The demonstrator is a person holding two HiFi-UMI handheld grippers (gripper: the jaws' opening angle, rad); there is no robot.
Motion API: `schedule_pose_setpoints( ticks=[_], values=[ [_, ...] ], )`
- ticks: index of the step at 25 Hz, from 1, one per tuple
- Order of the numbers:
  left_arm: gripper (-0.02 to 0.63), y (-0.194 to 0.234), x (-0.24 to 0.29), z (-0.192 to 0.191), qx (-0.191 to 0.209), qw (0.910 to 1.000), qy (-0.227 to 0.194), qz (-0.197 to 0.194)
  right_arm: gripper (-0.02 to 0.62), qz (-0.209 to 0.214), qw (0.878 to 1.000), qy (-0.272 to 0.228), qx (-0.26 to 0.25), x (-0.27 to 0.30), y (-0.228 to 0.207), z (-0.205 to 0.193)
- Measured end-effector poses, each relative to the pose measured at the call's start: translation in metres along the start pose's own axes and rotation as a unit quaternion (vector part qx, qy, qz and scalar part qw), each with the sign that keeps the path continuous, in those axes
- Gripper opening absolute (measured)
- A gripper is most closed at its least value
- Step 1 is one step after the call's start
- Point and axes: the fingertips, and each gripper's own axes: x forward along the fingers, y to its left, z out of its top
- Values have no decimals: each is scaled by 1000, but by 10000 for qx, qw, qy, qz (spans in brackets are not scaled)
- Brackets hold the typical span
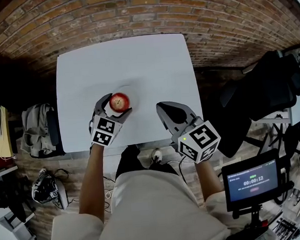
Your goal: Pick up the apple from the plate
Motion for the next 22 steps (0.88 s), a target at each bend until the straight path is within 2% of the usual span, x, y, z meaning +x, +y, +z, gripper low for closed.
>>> schedule_pose_setpoints(
  ticks=[11, 18, 22],
  values=[
    [402, 2, -48, 51, -74, 9978, -608, 267, 0, 13, 9985, -264, -472, -12, 14, 30],
    [402, 9, -84, 88, -164, 9923, -1153, 413, 0, 37, 9945, -501, -919, -16, 29, 56],
    [402, 14, -107, 111, -42, 9885, -1409, 546, 0, 65, 9917, -637, -1115, -18, 37, 73]
  ],
)
